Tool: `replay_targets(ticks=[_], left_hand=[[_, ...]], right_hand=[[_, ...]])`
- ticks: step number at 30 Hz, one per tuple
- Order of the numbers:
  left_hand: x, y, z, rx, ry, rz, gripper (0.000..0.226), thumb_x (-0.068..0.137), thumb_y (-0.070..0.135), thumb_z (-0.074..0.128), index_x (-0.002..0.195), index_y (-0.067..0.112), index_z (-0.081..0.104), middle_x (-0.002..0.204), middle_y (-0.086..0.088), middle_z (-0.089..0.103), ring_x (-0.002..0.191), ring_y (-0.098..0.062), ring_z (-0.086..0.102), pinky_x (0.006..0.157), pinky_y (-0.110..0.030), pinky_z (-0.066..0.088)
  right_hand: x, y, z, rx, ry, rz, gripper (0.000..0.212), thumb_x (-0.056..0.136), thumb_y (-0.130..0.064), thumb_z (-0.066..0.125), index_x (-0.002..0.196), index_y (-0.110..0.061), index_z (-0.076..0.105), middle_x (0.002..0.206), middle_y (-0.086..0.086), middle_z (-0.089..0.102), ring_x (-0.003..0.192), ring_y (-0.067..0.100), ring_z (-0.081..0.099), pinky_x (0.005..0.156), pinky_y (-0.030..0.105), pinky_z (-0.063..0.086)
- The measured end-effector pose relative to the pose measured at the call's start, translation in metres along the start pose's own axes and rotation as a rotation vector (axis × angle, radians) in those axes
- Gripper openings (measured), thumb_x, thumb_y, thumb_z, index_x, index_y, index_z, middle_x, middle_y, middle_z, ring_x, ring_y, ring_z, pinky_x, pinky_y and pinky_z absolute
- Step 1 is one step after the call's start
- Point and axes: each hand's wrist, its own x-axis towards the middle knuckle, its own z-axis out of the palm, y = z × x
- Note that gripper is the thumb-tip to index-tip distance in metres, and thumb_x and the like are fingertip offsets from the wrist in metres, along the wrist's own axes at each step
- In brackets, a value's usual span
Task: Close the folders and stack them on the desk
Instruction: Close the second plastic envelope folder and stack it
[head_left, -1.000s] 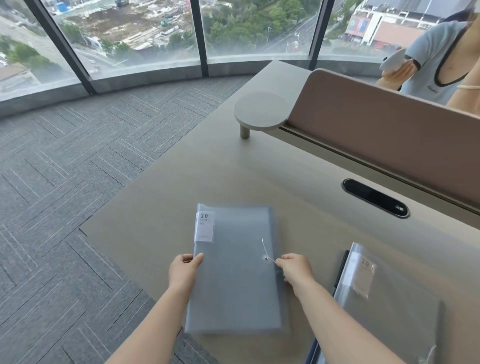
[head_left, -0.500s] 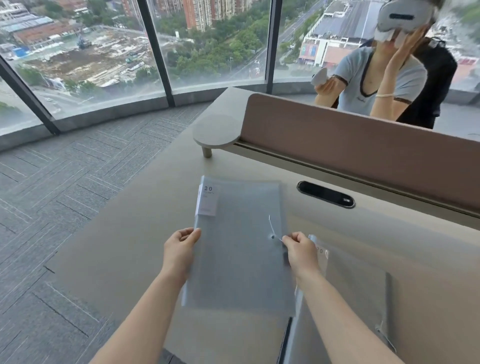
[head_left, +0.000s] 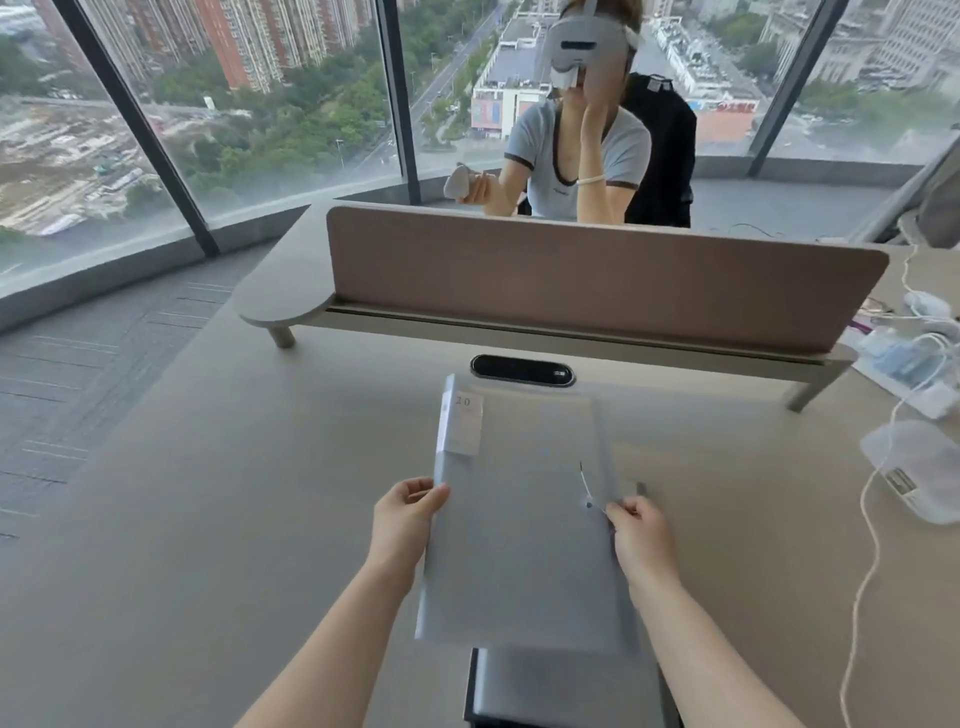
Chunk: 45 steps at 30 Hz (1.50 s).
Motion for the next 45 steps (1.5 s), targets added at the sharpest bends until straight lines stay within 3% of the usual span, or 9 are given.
replay_targets(ticks=[4, 10, 22, 26, 29, 33, 39, 42, 45], left_hand=[[-0.011, -0.015, 0.024, 0.068, -0.043, -0.029, 0.021, 0.086, 0.017, 0.073, 0.104, 0.007, 0.067, 0.097, -0.01, 0.077, 0.082, -0.025, 0.074, 0.071, -0.035, 0.056], [-0.025, -0.038, 0.04, 0.166, -0.049, -0.056, 0.014, 0.085, 0.012, 0.073, 0.098, 0.008, 0.068, 0.091, -0.009, 0.076, 0.074, -0.019, 0.072, 0.061, -0.028, 0.053], [-0.022, -0.063, 0.045, 0.361, -0.029, -0.072, 0.021, 0.079, 0.018, 0.078, 0.097, 0.012, 0.068, 0.092, -0.009, 0.073, 0.075, -0.017, 0.068, 0.065, -0.028, 0.051], [-0.023, -0.064, 0.046, 0.431, -0.019, -0.073, 0.029, 0.079, 0.024, 0.077, 0.103, 0.014, 0.065, 0.098, -0.005, 0.068, 0.084, -0.017, 0.068, 0.073, -0.03, 0.054], [-0.027, -0.066, 0.046, 0.447, -0.042, -0.108, 0.047, 0.077, 0.034, 0.076, 0.117, 0.018, 0.058, 0.107, -0.003, 0.066, 0.093, -0.02, 0.069, 0.088, -0.04, 0.056], [-0.032, -0.076, 0.042, 0.373, -0.124, -0.204, 0.063, 0.065, 0.043, 0.073, 0.121, 0.022, 0.055, 0.103, -0.001, 0.073, 0.085, -0.019, 0.075, 0.085, -0.045, 0.059], [-0.044, -0.088, 0.041, 0.261, -0.164, -0.275, 0.026, 0.085, 0.029, 0.072, 0.108, 0.019, 0.067, 0.099, -0.005, 0.076, 0.083, -0.022, 0.076, 0.079, -0.043, 0.062], [-0.044, -0.086, 0.04, 0.249, -0.165, -0.257, 0.018, 0.086, 0.027, 0.071, 0.102, 0.02, 0.07, 0.095, -0.006, 0.077, 0.083, -0.023, 0.076, 0.076, -0.039, 0.062], [-0.041, -0.084, 0.04, 0.259, -0.168, -0.229, 0.017, 0.086, 0.027, 0.071, 0.101, 0.02, 0.072, 0.093, -0.005, 0.078, 0.081, -0.023, 0.076, 0.072, -0.037, 0.062]], right_hand=[[0.003, 0.03, -0.027, -0.072, 0.037, 0.056, 0.019, 0.088, -0.013, 0.055, 0.069, -0.013, 0.051, 0.059, 0.004, 0.049, 0.055, 0.021, 0.04, 0.055, 0.031, 0.031], [-0.002, 0.066, -0.046, -0.169, 0.058, 0.137, 0.02, 0.085, -0.015, 0.056, 0.066, -0.015, 0.049, 0.057, 0.003, 0.049, 0.055, 0.022, 0.041, 0.057, 0.033, 0.032], [-0.002, 0.077, -0.054, -0.372, -0.016, 0.16, 0.022, 0.091, -0.016, 0.053, 0.07, -0.013, 0.047, 0.061, 0.002, 0.049, 0.055, 0.022, 0.043, 0.054, 0.032, 0.03], [-0.002, 0.08, -0.054, -0.446, -0.01, 0.15, 0.023, 0.092, -0.02, 0.054, 0.071, -0.014, 0.045, 0.061, 0.002, 0.05, 0.056, 0.022, 0.044, 0.054, 0.032, 0.03], [-0.004, 0.08, -0.054, -0.501, 0.018, 0.132, 0.01, 0.091, -0.024, 0.056, 0.088, -0.015, 0.052, 0.081, 0.004, 0.058, 0.07, 0.025, 0.052, 0.06, 0.034, 0.036], [-0.008, 0.084, -0.056, -0.574, 0.016, 0.137, 0.016, 0.09, -0.028, 0.053, 0.094, -0.013, 0.055, 0.087, 0.004, 0.06, 0.075, 0.026, 0.054, 0.06, 0.033, 0.037], [-0.006, 0.084, -0.057, -0.52, -0.038, 0.231, 0.017, 0.086, -0.021, 0.054, 0.072, -0.011, 0.051, 0.066, 0.005, 0.056, 0.061, 0.026, 0.05, 0.054, 0.031, 0.031], [-0.001, 0.083, -0.059, -0.486, -0.06, 0.259, 0.014, 0.084, -0.013, 0.056, 0.081, -0.003, 0.064, 0.079, 0.014, 0.066, 0.077, 0.032, 0.06, 0.065, 0.034, 0.042], [0.002, 0.088, -0.059, -0.404, -0.026, 0.28, 0.027, 0.083, -0.004, 0.057, 0.102, 0.014, 0.063, 0.107, 0.028, 0.068, 0.103, 0.042, 0.062, 0.091, 0.044, 0.049]])
